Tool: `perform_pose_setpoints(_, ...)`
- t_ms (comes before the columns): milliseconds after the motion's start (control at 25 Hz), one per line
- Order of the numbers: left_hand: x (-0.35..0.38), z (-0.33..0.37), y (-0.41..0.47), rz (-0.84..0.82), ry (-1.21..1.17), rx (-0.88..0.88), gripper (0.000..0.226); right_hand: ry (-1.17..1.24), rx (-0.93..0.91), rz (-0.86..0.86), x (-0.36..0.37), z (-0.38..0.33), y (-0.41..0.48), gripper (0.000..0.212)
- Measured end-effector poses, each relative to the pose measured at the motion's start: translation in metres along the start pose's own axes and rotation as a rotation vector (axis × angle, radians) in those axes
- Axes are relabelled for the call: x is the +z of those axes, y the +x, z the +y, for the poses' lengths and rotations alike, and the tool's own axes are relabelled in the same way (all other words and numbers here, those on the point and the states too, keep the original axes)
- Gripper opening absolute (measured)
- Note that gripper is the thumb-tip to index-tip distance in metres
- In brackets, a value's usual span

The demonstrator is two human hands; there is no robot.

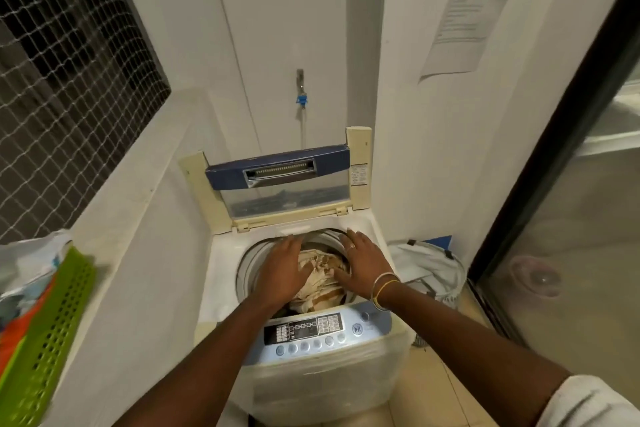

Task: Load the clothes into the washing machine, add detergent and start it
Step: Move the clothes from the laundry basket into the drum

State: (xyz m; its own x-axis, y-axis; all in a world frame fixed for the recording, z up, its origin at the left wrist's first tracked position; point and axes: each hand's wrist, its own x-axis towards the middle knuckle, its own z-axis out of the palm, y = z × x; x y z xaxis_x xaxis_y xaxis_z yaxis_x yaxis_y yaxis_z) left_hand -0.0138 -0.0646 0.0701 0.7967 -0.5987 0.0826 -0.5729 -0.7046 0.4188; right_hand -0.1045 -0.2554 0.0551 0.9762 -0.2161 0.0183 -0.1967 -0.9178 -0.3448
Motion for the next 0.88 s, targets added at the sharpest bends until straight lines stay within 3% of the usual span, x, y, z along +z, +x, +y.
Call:
perform_pose_setpoints(160,0.027,0.035,0.043,-0.005,0.088,0.085,0.066,-0.041,0.046,0.015,-0.004,0.043,0.009,0.081)
perform_pose_setpoints(360,0.096,0.088,0.104,-0.037,-0.032,0.079,0.058,0.051,0.159,0.03,-0.007,0.144,0.023,0.069)
perform_pose_setpoints(640,0.202,0.172,0.19,-0.22,-0.098,0.122,0.057,0.097,0.278,-0.001,0.006,0.329,0.055,0.056)
perform_pose_setpoints(880,0.271,0.185,0.246,-0.328,-0.072,0.056,0.058,0.129,0.391,-0.032,0.014,0.437,0.067,0.056)
